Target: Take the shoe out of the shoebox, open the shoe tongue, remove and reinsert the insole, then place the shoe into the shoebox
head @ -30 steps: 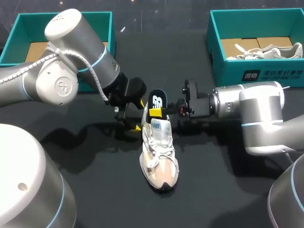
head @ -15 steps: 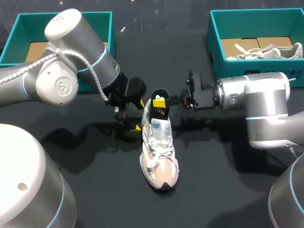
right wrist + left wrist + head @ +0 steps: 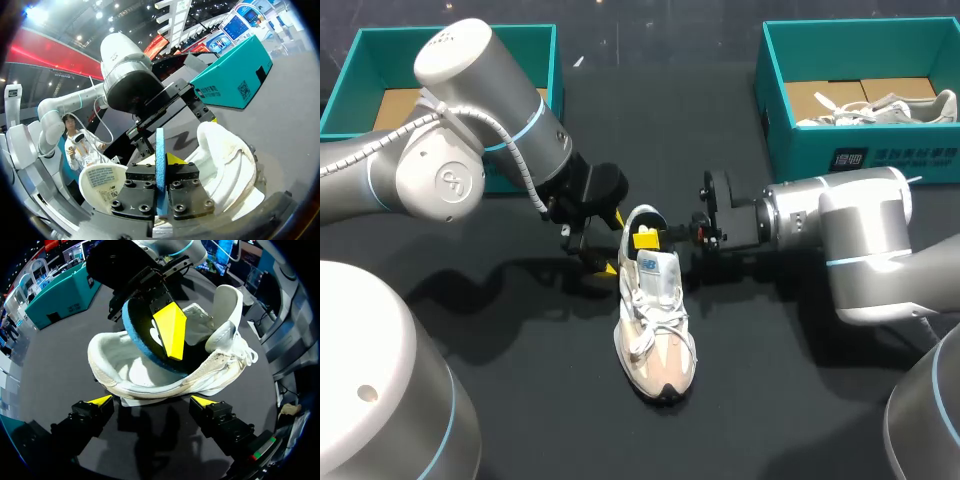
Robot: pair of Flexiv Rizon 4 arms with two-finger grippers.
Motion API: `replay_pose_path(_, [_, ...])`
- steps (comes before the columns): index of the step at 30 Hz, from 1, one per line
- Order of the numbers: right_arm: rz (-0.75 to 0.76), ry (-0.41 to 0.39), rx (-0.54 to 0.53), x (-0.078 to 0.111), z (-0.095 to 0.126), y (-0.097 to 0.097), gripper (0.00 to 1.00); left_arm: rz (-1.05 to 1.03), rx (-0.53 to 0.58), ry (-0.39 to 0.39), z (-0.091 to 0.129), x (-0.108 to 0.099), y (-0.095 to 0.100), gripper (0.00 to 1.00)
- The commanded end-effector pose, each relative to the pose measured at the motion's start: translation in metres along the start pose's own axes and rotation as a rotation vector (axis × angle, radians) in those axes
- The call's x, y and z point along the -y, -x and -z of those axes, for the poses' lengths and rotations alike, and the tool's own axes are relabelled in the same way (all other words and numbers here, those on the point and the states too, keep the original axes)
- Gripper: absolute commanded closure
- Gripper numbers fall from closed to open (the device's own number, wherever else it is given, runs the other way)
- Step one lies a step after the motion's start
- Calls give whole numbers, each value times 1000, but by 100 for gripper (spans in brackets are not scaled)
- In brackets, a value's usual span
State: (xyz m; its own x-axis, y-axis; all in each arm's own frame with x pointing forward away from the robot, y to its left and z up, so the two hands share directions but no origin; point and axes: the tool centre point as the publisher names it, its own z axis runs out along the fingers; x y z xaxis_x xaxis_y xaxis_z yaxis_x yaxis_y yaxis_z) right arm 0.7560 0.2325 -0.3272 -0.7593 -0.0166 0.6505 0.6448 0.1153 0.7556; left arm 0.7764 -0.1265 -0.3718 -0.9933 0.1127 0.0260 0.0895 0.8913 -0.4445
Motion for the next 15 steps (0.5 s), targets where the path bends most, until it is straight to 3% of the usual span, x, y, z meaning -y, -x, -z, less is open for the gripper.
replay_pose_path(1, [-22,7,19,14,0,-9,100,-1,-1,3,0,0,1,0])
replay_pose_path(5, [-33,0,31,16,0,-12,100,-1,-1,3,0,0,1,0])
replay_pose_path(7, [-16,-5,32,10,0,-14,80,-1,-1,3,0,0,1,0])
replay_pose_path(9, [2,-12,30,3,-1,-14,67,-1,-1,3,0,0,1,0])
replay_pose_path(15, [45,-40,31,-15,-1,-12,56,-1,-1,3,0,0,1,0])
